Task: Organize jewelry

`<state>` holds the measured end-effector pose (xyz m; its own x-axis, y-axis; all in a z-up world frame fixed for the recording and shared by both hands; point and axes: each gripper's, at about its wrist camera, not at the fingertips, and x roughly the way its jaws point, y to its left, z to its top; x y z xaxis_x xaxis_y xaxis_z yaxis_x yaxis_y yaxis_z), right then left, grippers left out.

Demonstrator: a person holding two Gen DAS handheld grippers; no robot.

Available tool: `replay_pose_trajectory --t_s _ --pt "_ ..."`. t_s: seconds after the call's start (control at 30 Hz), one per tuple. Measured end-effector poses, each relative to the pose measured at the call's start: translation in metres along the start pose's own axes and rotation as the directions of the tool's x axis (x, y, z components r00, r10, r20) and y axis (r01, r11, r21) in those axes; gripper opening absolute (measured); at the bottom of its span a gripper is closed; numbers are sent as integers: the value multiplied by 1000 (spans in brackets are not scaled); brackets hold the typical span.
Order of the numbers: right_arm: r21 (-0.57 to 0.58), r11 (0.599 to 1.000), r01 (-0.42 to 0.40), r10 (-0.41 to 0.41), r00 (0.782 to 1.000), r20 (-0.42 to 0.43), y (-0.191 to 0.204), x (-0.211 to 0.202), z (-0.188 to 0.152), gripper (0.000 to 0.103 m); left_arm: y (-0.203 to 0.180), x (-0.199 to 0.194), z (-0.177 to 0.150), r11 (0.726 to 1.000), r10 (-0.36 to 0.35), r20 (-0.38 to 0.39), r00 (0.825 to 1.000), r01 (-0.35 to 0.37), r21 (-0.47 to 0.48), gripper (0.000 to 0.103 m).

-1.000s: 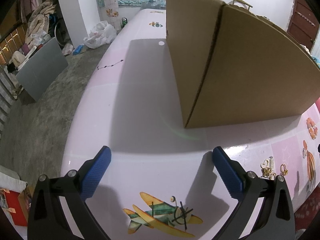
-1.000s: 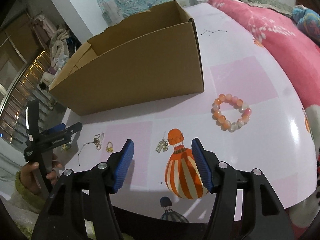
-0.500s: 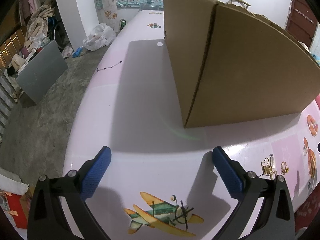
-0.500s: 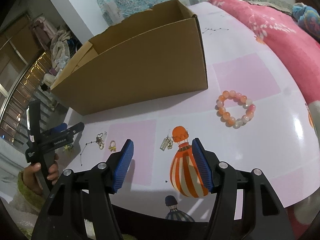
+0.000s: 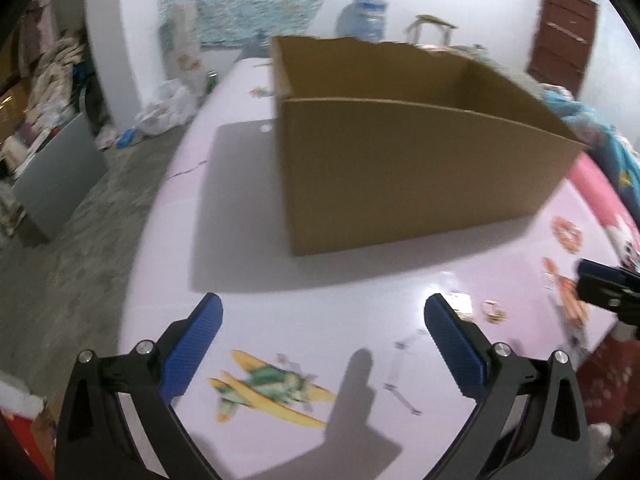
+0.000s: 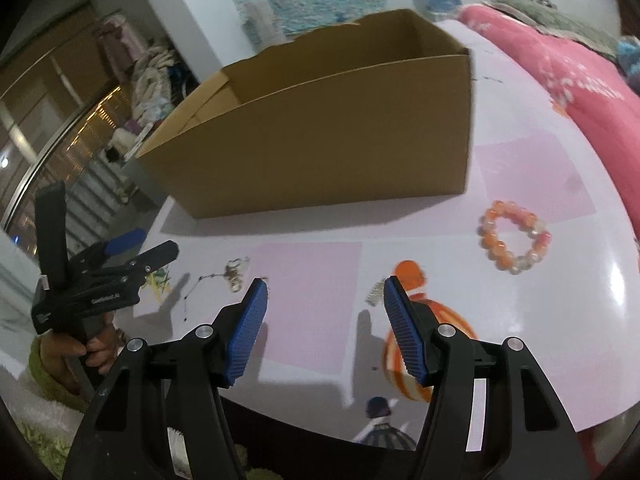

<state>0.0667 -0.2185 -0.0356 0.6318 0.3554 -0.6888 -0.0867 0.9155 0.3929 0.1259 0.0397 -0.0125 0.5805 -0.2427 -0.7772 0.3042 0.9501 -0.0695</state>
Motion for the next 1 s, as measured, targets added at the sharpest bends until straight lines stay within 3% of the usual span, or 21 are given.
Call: replay_pose_trajectory --t_s 0.23,0.4,0.47,0.77,1.0 --pt "-44 999 -21 20 999 -31 13 14 -4 41 -25 -1 -1 994 -87 -2 996 87 67 95" --pt "-50 998 -37 35 998 -53 17 22 -4 34 -42 0 -5 984 -149 -19 989 150 96 82" --pt "-61 998 -36 32 998 -56 19 24 -4 30 -51 1 -6 978 -162 -25 986 164 127 71" --pt "-69 997 -45 41 997 -65 22 27 -5 29 -74 5 -12 943 -241 -78 967 252 215 32" --pt "-64 997 -47 43 997 -60 24 30 -6 29 -82 21 -14 940 -221 -129 967 247 238 21"
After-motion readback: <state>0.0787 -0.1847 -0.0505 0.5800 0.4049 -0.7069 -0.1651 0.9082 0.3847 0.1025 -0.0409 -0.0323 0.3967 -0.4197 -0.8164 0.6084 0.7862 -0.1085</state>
